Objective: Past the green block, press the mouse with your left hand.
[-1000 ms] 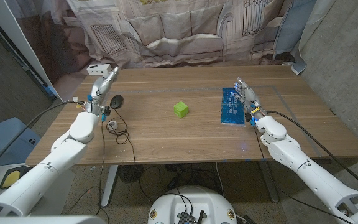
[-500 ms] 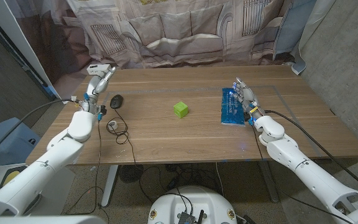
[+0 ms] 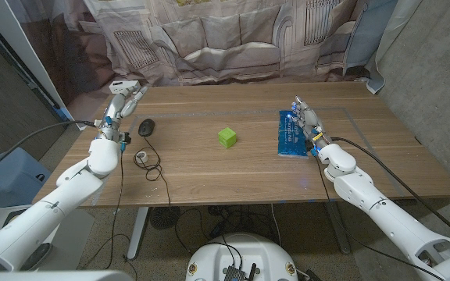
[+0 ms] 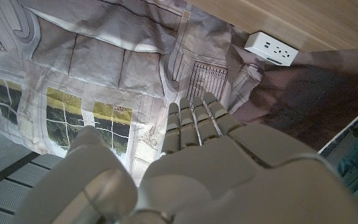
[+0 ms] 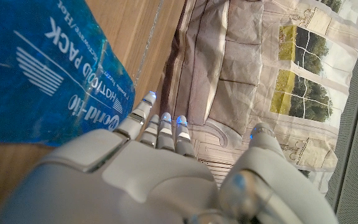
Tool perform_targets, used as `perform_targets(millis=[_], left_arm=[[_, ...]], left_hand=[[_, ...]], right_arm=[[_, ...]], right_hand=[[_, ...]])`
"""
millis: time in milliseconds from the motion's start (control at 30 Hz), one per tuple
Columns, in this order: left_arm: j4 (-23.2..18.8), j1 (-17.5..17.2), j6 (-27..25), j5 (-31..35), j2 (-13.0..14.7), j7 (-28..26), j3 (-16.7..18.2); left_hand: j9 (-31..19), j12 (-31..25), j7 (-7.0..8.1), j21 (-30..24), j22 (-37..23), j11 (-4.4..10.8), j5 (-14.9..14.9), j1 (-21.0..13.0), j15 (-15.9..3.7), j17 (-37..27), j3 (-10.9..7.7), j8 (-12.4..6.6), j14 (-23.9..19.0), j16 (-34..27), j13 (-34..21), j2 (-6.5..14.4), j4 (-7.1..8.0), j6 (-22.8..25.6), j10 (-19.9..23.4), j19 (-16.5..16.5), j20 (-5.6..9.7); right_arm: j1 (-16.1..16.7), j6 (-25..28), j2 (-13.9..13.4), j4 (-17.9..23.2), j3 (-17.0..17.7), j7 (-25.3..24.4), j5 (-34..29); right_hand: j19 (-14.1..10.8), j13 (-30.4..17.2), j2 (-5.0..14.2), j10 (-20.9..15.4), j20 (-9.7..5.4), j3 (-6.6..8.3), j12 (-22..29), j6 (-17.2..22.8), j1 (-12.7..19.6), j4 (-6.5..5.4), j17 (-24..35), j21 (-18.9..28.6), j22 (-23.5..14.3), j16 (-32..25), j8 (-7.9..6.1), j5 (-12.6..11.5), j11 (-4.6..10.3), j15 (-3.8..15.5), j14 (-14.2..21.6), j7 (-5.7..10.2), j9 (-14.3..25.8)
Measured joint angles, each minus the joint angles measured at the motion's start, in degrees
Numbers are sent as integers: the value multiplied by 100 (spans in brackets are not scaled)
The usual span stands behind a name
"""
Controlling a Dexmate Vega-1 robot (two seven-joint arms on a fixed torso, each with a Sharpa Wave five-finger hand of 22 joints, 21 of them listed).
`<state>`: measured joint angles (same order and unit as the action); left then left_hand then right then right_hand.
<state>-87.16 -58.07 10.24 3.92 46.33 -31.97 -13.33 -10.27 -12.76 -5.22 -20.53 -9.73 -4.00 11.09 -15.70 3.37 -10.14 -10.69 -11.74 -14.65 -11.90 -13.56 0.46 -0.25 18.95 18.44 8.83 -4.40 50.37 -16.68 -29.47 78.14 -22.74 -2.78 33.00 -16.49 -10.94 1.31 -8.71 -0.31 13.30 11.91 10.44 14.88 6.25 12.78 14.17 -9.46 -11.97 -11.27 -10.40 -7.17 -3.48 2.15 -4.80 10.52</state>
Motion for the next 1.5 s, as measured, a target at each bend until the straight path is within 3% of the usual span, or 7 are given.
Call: perform_targets(millis=[433, 567, 833, 1133, 1267, 1500], left_arm=[[-545, -136, -1246, 902, 271, -468, -194], [-649, -150, -1570, 1109, 327, -542, -250], [-801, -158, -2086, 1428, 407, -628, -355], [-895, -78, -2439, 1607, 485, -646, -543], [-942, -35, -2662, 1703, 514, -606, -629], [-1038, 51, -3078, 1875, 574, -458, -801]], left_hand=[[0, 0, 21, 45, 0, 31, 0, 0, -41, 0, 24, 0, -41, 26, 27, 0, -23, 20, 31, -3, -3], [0, 0, 45, 106, 0, 31, 0, 0, -56, 0, 24, 32, -26, 48, 51, 0, -23, 41, 31, -32, -176], [0, 0, 128, 160, 0, 53, 0, 0, -42, -14, 24, 32, 4, 68, 60, 0, -23, 89, 8, -24, -229], [14, 2, 16, 366, -29, 115, 0, 64, -37, -14, 81, -268, 114, 106, 133, 60, 34, 1363, -54, -58, -262], [15, 28, -72, 454, -29, 156, 43, 155, -55, -14, 126, -312, 195, 111, 159, 45, 78, 1873, -96, -69, -273], [15, 69, -101, 550, -28, 207, 44, 238, -49, -14, 176, -333, 325, 133, 159, 51, 82, 2088, -189, -117, -279]], right_arm=[[43, 91, -67, 109, -4, -42, -26], [65, 112, -87, 142, -4, -50, -27], [116, 148, -122, 210, -2, -78, -31], [152, 175, -137, 243, 8, -122, -39], [164, 179, -139, 247, 11, -134, -40], [179, 181, -139, 249, 18, -158, -45]], right_hand=[[0, 0, 23, 0, 0, -20, 0, 0, -23, 19, -28, -21, -11, 0, 0, 0, 0, 0, 0, 0, 0], [0, 0, 23, 0, 0, -24, 0, 0, -23, 23, -27, -43, -30, 0, 0, 0, 0, 0, 0, 0, 0], [0, 0, 23, -31, 0, -24, 0, 0, -23, 23, -27, -44, -30, 0, 0, 0, 31, 0, 0, 0, 0], [-31, 0, 45, -30, -31, -24, 0, 32, 0, 23, -27, -44, -29, 0, 0, 0, 31, 0, 0, 31, 0], [-31, 0, 45, -30, -31, -24, 0, 63, 0, 23, -27, -63, -29, 0, 0, 0, 31, 0, 0, 0, 0], [-30, 0, 45, -30, -31, -24, 0, 62, 0, 23, -26, -87, -29, 0, 0, 0, 31, 0, 0, 0, 0]])
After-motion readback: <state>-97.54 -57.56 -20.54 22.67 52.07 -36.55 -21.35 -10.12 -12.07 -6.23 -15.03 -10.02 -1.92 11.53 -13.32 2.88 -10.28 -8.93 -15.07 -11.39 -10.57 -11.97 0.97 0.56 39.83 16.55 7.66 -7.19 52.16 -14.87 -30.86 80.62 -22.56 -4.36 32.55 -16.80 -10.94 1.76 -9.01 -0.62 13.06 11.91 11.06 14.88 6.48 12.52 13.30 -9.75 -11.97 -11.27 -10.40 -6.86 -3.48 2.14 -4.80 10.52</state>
